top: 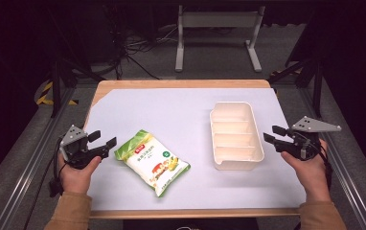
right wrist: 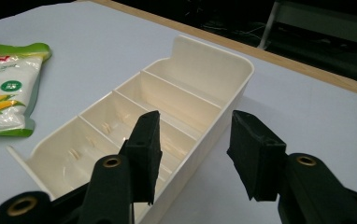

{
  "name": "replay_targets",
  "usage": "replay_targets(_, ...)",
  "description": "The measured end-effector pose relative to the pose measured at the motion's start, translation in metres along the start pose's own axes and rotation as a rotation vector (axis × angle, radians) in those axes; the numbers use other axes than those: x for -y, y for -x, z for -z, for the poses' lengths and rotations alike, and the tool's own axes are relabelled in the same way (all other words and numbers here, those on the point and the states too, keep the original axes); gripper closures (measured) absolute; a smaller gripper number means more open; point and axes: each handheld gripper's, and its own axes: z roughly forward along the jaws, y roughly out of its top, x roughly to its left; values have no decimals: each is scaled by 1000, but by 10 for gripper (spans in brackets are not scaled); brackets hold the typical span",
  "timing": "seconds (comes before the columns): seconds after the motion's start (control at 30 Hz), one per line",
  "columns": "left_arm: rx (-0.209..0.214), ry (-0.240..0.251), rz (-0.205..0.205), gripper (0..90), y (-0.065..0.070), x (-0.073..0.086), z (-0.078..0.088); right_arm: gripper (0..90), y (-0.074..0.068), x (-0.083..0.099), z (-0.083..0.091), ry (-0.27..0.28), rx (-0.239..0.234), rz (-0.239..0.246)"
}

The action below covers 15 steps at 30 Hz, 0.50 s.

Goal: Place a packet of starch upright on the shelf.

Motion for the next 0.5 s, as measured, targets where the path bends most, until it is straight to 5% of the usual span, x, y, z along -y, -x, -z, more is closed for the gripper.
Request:
replay_targets(0.2, 11, -51, 0, 285, -1, -5, 1, 502, -1, -2, 1, 8, -3, 2)
replay_targets(0.37, 49, -189, 19, 198, -6, -4, -13, 493, -3, -2, 0, 6, -9, 17)
replay_targets(0.5, 79, -216, 34, 205, -10, 2, -20, 484, -5, -2, -2, -7, -14, 14)
